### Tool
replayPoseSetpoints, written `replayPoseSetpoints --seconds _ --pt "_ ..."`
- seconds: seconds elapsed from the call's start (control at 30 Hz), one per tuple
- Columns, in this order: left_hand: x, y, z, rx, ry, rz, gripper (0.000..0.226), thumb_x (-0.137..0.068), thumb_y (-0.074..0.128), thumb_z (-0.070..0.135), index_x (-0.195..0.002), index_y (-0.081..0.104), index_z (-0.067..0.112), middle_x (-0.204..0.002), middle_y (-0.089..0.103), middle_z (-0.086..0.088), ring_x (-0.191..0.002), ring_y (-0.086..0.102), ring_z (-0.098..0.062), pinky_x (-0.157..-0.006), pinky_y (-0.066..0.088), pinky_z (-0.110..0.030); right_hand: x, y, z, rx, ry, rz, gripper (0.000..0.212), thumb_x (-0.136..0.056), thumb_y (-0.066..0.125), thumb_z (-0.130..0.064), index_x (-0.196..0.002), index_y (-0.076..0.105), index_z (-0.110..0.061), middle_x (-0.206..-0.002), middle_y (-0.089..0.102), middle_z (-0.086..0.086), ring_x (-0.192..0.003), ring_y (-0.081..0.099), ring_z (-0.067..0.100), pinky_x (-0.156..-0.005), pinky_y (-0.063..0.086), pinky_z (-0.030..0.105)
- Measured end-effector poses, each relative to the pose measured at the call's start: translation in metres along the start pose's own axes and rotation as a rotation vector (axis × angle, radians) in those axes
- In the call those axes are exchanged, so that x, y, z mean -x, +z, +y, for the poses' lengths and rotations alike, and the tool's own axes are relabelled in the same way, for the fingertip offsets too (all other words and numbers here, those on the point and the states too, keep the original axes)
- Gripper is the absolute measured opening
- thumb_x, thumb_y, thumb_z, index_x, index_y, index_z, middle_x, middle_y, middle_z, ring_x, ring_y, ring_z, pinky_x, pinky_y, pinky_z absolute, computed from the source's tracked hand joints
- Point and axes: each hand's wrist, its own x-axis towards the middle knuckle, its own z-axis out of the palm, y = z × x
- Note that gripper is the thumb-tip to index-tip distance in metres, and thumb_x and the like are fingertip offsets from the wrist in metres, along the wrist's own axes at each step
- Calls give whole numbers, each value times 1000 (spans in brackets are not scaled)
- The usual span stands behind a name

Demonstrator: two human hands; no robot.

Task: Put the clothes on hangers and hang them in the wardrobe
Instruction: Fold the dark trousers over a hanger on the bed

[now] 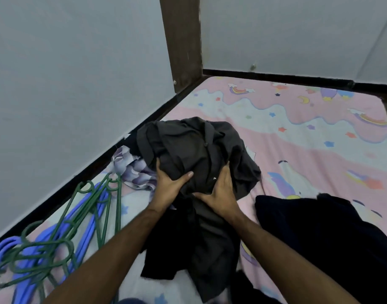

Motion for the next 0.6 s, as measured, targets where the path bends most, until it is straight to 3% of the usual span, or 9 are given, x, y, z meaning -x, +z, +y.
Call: replayPoseSetpoints --seconds 0.17,0.27,0.37,0.4,0.47,0.53,0.6 --pt "-57 35 -5 35 17 35 116 -62 88 40 -153 20 13 -150 47 -4 -135 50 -12 -116 39 -36 -82 -12 34 -42 -124 59 132 -72 86 -54 -160 -1 -9 -169 2 12 -157 9 27 -124 24 49" --pt "-98 54 -16 -2 50 35 118 -65 86 41 -156 14 13 -153 42 -5 -139 45 -14 -118 36 -34 -132 -17 56 23 -166 97 130 -72 87 -52 -160 3 -6 -167 8 17 -155 16 34 -119 32 54" --pt "-136 73 -32 -145 53 49 117 -72 79 55 -156 16 5 -155 38 -14 -143 39 -23 -119 32 -36 -177 -21 66 255 -162 61 123 -75 86 -47 -158 11 5 -166 12 25 -151 22 42 -121 29 53" --pt "-145 80 -34 -214 51 42 113 -77 78 52 -155 16 0 -156 34 -19 -144 35 -28 -121 28 -37 -187 -19 68 347 -159 77 117 -76 81 -49 -155 17 9 -165 15 27 -148 28 45 -119 32 53" --pt "-157 92 -37 -344 50 33 101 -84 75 23 -154 11 -11 -157 19 -31 -147 21 -38 -124 11 -31 -200 -13 67 508 -152 114 108 -80 59 -61 -151 27 14 -161 22 31 -141 39 48 -113 40 53" --pt "-163 99 -40 -423 55 17 90 -84 70 9 -150 15 -17 -156 13 -36 -146 15 -45 -122 4 -29 -200 -7 66 552 -66 100 109 -79 39 -69 -154 23 9 -165 16 28 -146 31 44 -116 33 50" --pt "-164 96 -46 -463 42 -6 80 -87 68 7 -148 23 -18 -156 13 -36 -146 15 -46 -121 4 -28 -188 -11 66 424 -24 95 106 -83 54 -65 -157 21 3 -166 14 25 -148 26 44 -120 28 50"
